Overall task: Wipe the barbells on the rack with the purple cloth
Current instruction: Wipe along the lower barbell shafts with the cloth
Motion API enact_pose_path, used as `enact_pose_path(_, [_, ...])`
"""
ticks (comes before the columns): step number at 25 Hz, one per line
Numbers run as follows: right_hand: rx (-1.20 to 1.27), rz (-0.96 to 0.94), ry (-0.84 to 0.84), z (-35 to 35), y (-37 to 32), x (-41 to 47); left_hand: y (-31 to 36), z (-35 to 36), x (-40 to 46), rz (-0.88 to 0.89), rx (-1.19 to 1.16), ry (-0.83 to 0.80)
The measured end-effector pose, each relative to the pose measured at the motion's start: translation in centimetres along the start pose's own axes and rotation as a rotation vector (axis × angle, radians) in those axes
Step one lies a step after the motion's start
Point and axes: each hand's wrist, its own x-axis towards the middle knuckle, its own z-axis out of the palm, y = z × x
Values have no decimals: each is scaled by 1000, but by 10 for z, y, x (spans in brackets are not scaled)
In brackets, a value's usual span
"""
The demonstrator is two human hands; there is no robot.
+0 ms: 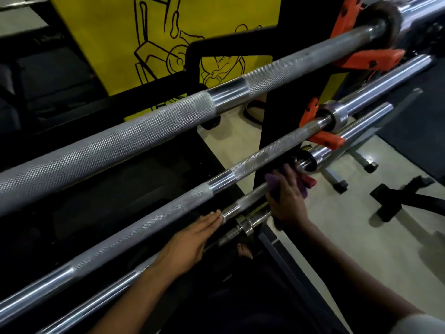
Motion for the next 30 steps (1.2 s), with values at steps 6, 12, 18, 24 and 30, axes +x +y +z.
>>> enact_pose_path(6, [-16,-343,-175,25,-22,-36,-7,-11,-4,39,78,-134])
enact_pose_path(12, [-92,-142,-31,-28,21,24,-8,-13,-5,41,54,-139])
enact_pose_path(18, [-23,-125,46,-20,16,25,-9,-9,-8,11,55,-100])
enact_pose_path(24, [-6,-361,-126,30,-46,-40,-11,-10,-8,6,51,-117])
enact_pose_path(30, [-16,-73,47,-27,15,29,-11,-8,-10,36,72,-79])
